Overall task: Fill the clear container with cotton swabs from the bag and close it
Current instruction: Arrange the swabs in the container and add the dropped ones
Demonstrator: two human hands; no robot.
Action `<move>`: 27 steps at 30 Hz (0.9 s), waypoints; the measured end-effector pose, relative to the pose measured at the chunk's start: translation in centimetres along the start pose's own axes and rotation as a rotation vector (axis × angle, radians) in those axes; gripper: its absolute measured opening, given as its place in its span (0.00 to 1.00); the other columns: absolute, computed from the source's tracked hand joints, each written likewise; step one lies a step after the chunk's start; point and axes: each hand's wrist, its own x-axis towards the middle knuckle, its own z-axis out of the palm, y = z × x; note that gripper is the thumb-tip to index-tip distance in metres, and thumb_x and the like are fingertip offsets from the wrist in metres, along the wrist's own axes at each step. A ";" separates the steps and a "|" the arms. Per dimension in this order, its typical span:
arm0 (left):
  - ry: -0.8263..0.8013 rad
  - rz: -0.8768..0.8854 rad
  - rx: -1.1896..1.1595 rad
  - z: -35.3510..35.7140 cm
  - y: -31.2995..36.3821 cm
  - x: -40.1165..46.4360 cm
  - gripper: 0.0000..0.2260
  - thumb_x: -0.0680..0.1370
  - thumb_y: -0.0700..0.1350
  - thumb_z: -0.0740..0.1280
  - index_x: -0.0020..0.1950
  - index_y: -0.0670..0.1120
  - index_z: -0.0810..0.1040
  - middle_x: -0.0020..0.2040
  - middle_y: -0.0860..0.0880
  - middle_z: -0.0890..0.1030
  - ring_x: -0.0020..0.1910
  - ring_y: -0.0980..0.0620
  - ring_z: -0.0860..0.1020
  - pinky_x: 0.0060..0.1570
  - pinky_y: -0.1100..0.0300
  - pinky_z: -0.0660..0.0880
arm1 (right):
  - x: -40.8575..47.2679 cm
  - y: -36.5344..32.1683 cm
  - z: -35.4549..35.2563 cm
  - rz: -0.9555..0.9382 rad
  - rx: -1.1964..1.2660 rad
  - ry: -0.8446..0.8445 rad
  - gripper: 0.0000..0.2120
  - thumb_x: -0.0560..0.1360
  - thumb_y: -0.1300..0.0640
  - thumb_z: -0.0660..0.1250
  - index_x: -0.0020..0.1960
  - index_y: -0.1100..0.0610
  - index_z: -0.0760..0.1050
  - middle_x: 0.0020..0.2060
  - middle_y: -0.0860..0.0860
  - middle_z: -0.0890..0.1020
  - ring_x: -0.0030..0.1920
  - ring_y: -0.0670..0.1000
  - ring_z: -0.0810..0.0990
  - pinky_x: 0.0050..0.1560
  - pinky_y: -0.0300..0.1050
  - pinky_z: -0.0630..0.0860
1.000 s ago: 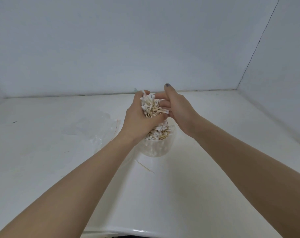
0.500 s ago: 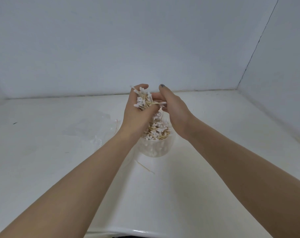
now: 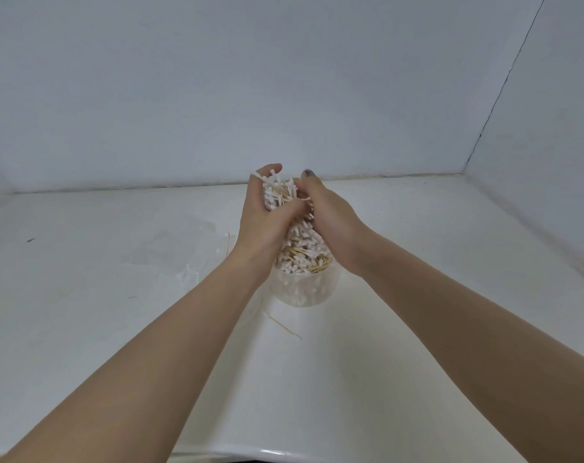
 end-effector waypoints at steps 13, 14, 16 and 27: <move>0.061 0.081 0.199 0.5 -0.1 0.0 0.08 0.79 0.47 0.73 0.57 0.49 0.79 0.53 0.47 0.85 0.52 0.49 0.86 0.58 0.47 0.82 | 1.2 0.7 0.1 0.105 0.156 0.214 0.23 0.83 0.42 0.51 0.64 0.53 0.77 0.52 0.52 0.85 0.51 0.55 0.85 0.59 0.59 0.79; 0.064 0.088 0.218 0.6 -0.1 -0.1 0.08 0.79 0.47 0.73 0.56 0.49 0.79 0.53 0.47 0.85 0.51 0.49 0.86 0.57 0.47 0.82 | 1.2 0.5 0.2 0.135 0.195 0.189 0.25 0.83 0.39 0.50 0.66 0.52 0.76 0.53 0.52 0.85 0.52 0.55 0.85 0.59 0.57 0.79; 0.061 0.098 0.244 0.8 0.0 -0.2 0.08 0.79 0.48 0.73 0.55 0.48 0.79 0.51 0.48 0.86 0.49 0.52 0.86 0.56 0.48 0.83 | 1.3 0.1 0.3 0.169 0.234 0.121 0.28 0.82 0.35 0.49 0.66 0.50 0.77 0.55 0.53 0.85 0.54 0.54 0.85 0.59 0.56 0.79; 0.180 0.150 0.268 0.9 0.0 0.9 0.14 0.80 0.51 0.70 0.49 0.40 0.75 0.46 0.40 0.82 0.47 0.41 0.83 0.54 0.40 0.80 | 0.2 -1.2 -0.7 0.117 0.173 0.000 0.26 0.83 0.37 0.49 0.74 0.49 0.68 0.67 0.54 0.78 0.63 0.52 0.80 0.54 0.44 0.76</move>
